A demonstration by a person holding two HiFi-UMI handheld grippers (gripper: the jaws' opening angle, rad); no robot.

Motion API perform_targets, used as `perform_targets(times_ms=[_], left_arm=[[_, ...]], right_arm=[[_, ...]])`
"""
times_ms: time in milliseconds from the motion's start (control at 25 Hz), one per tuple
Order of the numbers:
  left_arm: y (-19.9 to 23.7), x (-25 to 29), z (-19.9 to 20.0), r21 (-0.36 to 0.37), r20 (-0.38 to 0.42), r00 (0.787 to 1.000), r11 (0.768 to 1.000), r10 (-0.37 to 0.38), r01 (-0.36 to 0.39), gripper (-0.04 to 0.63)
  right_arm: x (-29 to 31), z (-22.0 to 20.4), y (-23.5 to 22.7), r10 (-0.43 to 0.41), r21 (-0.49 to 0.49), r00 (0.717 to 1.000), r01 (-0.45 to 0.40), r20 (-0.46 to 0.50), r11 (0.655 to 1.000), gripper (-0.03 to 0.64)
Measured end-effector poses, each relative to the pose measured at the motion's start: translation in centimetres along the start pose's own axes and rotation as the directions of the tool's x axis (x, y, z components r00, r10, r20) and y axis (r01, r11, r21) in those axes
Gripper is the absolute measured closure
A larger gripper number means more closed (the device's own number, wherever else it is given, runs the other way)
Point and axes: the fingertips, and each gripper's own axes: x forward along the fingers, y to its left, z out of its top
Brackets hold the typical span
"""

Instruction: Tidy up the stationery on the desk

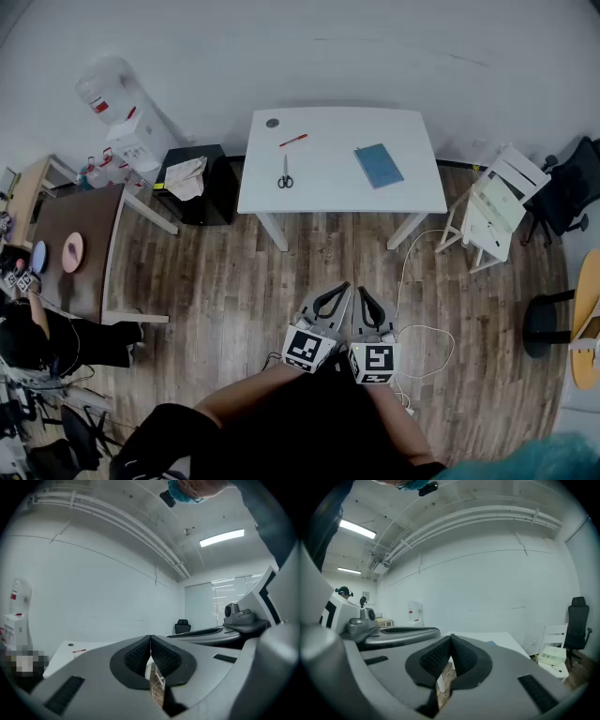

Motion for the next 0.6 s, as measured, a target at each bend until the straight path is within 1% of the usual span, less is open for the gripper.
perform_targets(times_ms=[120, 200, 280, 360, 440, 520, 600], left_arm=[[-1.7, 2.7, 0.1, 0.005, 0.009, 1.0, 1.0, 0.003, -0.003, 0.581], [-2.6, 4.3, 0.1, 0.008, 0.016, 1.0, 1.0, 0.006, -0.006, 0.581], [-3.0, 5.5, -0.2, 0.031, 0.001, 1.0, 0.999, 0.015, -0.015, 0.581], [-3.1, 6.5, -0.9, 0.031, -0.012, 0.999, 0.999, 0.031, -0.03, 0.581], [-2.8, 7.2, -1.3, 0.022, -0.015, 0.998, 0.998, 0.053, -0.053, 0.581], [-2.1, 7.6, -1.5, 0.017, -0.02, 0.997, 0.997, 0.08, -0.079, 0.581], [-1.6, 8.0, -1.7, 0.02, -0.028, 0.995, 0.995, 0.097, -0.097, 0.581]], right_arm=[[-0.5, 0.2, -2.9, 0.011, 0.001, 1.0, -0.011, 0.01, 1.0, 0.588], [-0.9, 0.6, -5.1, 0.005, 0.012, 0.999, -0.006, 0.043, 1.0, 0.588], [-1.4, 1.1, -7.4, -0.018, 0.003, 0.996, 0.018, 0.082, 1.0, 0.586], [-2.0, 1.4, -9.4, -0.025, -0.007, 0.994, 0.026, 0.108, 1.0, 0.586], [-2.2, 1.2, -11.0, -0.008, -0.002, 0.994, 0.008, 0.108, 1.0, 0.586], [-2.2, 0.7, -12.4, 0.005, 0.025, 0.995, -0.008, 0.1, 1.0, 0.584], [-2.2, 0.1, -13.7, 0.001, 0.053, 0.996, -0.006, 0.093, 0.999, 0.584]])
